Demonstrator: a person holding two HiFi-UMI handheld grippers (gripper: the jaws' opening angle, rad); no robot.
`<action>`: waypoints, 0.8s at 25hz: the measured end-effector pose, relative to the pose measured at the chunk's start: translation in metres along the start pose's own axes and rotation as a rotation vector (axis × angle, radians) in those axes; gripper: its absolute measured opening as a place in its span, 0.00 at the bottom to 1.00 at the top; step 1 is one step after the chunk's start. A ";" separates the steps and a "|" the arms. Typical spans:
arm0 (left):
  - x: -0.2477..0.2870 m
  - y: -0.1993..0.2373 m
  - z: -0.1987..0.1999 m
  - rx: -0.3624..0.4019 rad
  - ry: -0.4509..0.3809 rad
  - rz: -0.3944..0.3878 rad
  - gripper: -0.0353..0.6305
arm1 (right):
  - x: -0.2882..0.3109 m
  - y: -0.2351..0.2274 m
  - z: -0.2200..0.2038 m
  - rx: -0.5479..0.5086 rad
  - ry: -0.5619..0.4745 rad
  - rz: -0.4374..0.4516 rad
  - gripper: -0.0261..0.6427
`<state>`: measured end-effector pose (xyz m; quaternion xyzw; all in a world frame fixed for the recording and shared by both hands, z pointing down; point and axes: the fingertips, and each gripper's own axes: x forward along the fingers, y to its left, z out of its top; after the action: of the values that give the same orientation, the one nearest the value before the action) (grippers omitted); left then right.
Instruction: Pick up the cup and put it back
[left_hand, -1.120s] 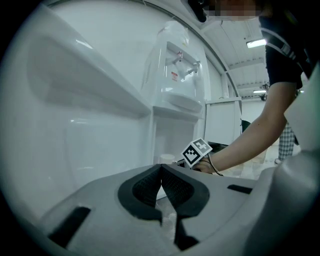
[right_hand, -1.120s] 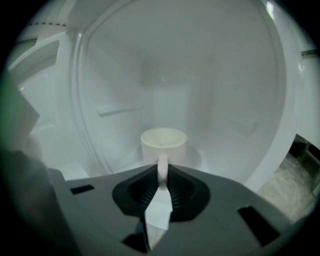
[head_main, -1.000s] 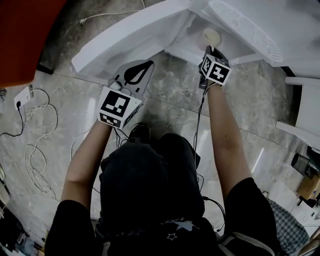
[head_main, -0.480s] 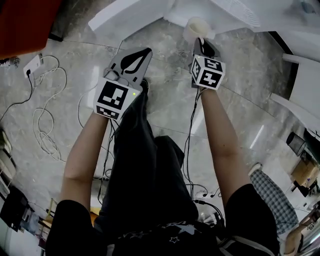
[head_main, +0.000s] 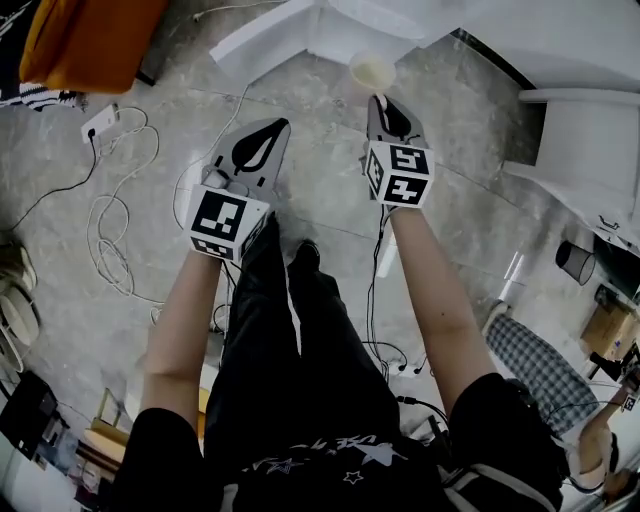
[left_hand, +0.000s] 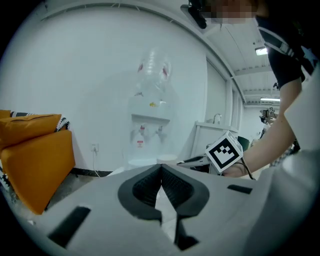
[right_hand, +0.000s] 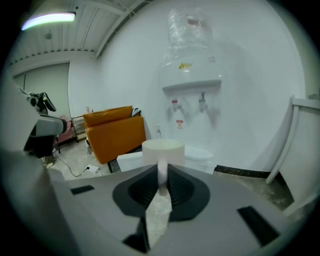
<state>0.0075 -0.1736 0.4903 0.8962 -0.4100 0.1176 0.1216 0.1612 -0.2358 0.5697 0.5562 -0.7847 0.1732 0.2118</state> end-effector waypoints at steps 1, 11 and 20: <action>-0.010 -0.009 0.015 -0.004 -0.012 -0.002 0.07 | -0.017 0.000 0.012 -0.004 -0.011 -0.003 0.10; -0.108 -0.041 0.087 -0.065 -0.078 0.052 0.07 | -0.149 0.017 0.079 -0.022 -0.122 -0.060 0.10; -0.243 -0.063 0.063 -0.107 -0.058 0.040 0.07 | -0.270 0.085 0.069 0.014 -0.154 -0.162 0.10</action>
<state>-0.0919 0.0187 0.3474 0.8832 -0.4368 0.0719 0.1552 0.1497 -0.0279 0.3660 0.6308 -0.7501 0.1175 0.1603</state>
